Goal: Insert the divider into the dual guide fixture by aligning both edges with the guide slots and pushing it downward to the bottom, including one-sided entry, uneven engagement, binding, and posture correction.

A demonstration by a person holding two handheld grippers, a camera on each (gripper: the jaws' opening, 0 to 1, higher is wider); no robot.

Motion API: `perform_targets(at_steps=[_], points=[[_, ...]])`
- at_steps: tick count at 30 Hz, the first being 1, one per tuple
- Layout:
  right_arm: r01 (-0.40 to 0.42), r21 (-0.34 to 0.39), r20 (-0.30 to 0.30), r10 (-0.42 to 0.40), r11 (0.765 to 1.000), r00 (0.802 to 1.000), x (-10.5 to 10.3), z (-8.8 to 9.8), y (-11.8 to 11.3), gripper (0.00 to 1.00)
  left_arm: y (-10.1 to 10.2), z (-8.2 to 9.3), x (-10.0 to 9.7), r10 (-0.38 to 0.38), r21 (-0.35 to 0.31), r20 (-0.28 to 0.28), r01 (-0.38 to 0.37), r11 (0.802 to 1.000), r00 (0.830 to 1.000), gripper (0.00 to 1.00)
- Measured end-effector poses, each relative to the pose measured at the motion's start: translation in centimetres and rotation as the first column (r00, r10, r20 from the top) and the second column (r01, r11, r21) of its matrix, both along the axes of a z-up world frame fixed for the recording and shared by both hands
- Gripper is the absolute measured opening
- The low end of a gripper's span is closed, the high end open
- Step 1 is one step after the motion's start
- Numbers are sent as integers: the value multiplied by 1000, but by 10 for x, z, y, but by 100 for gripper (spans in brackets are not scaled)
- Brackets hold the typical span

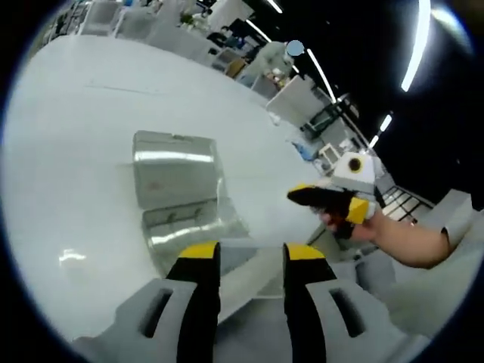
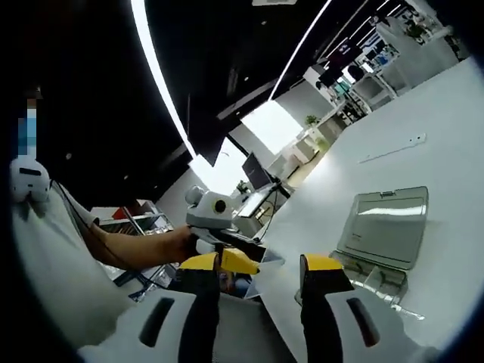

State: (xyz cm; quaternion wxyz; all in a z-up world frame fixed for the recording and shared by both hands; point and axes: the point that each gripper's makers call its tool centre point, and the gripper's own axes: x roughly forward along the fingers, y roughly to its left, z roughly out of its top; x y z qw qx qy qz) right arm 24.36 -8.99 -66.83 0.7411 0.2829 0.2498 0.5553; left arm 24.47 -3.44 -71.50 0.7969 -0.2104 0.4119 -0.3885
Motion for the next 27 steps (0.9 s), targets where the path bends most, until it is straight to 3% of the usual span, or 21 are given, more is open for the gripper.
perform_targets(at_steps=[10,18,27], points=[[-24,61,-33,26,998,999,-2,10,4,43,-20,14,-9,-58,-93,-5,57,994,998,30],[-53,114,-68,61,992,996,-10,14,4,49,-37,29,-19,-109,-196,-28,102,975,994,30],[-44,194,-107,66,980,992,-9,24,0,53,-51,40,-25,-148,-258,-25,136,957,989,30]])
